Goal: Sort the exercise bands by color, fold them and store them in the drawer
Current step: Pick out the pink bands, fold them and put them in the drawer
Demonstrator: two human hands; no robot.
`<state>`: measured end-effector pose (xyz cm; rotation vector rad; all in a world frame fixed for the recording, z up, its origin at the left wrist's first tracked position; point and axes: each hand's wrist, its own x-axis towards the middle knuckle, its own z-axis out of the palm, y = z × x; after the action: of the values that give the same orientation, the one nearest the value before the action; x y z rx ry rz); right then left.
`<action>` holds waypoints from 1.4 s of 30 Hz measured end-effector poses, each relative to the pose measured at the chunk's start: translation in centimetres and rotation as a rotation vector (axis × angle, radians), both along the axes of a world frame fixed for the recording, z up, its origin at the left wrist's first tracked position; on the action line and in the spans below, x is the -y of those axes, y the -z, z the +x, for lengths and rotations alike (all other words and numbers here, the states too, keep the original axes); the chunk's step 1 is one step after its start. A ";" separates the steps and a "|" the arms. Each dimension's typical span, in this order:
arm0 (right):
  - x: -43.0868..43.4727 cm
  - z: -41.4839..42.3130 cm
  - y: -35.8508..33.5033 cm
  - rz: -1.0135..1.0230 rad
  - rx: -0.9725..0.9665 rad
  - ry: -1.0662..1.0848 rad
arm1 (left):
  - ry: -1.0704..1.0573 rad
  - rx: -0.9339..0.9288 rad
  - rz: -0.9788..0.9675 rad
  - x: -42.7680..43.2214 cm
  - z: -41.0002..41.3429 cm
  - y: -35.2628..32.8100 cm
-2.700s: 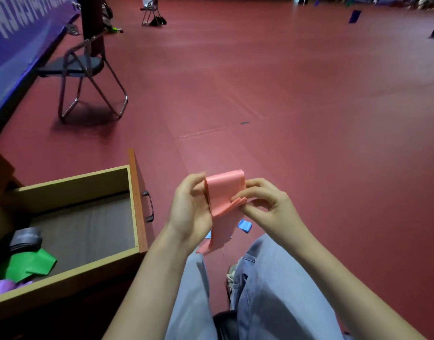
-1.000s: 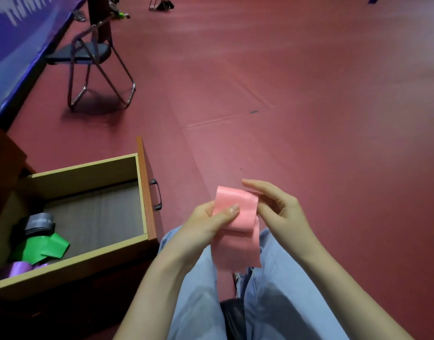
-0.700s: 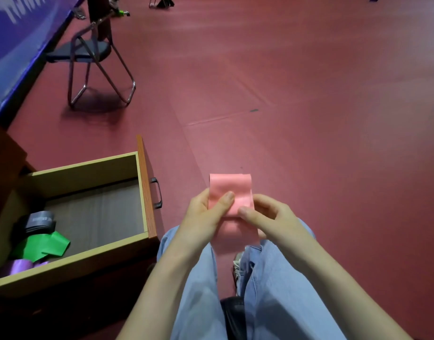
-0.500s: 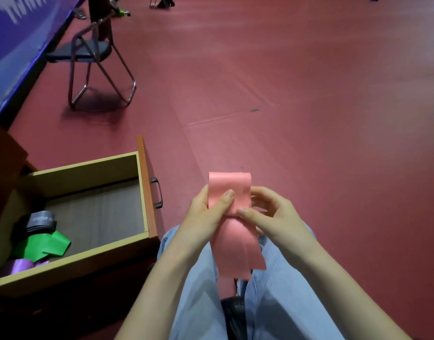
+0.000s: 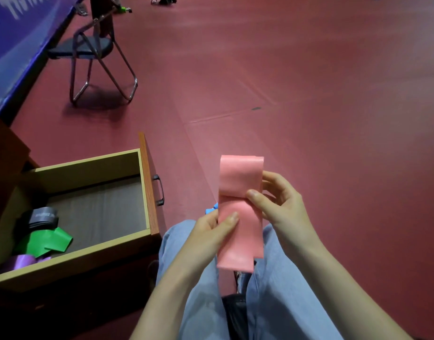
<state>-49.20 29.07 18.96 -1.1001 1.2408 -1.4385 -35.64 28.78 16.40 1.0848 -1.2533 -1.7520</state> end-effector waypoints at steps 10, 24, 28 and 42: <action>-0.9 0.0 1.4 -0.138 -0.272 -0.116 | -0.092 -0.055 0.294 1.6 0.8 -0.3; -2.0 -0.1 2.5 -0.017 -0.077 -0.228 | -0.004 -0.076 0.262 0.4 0.9 -0.5; -2.2 0.0 2.9 0.097 0.155 -0.164 | -0.062 -0.011 0.154 0.2 0.7 -0.5; -0.1 3.2 1.0 0.410 0.221 -0.462 | -0.596 0.073 -0.087 -0.9 1.7 -2.3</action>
<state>-46.04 29.20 17.94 -0.8464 0.9838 -0.8797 -33.97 29.67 18.75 1.3132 -0.9077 -1.2050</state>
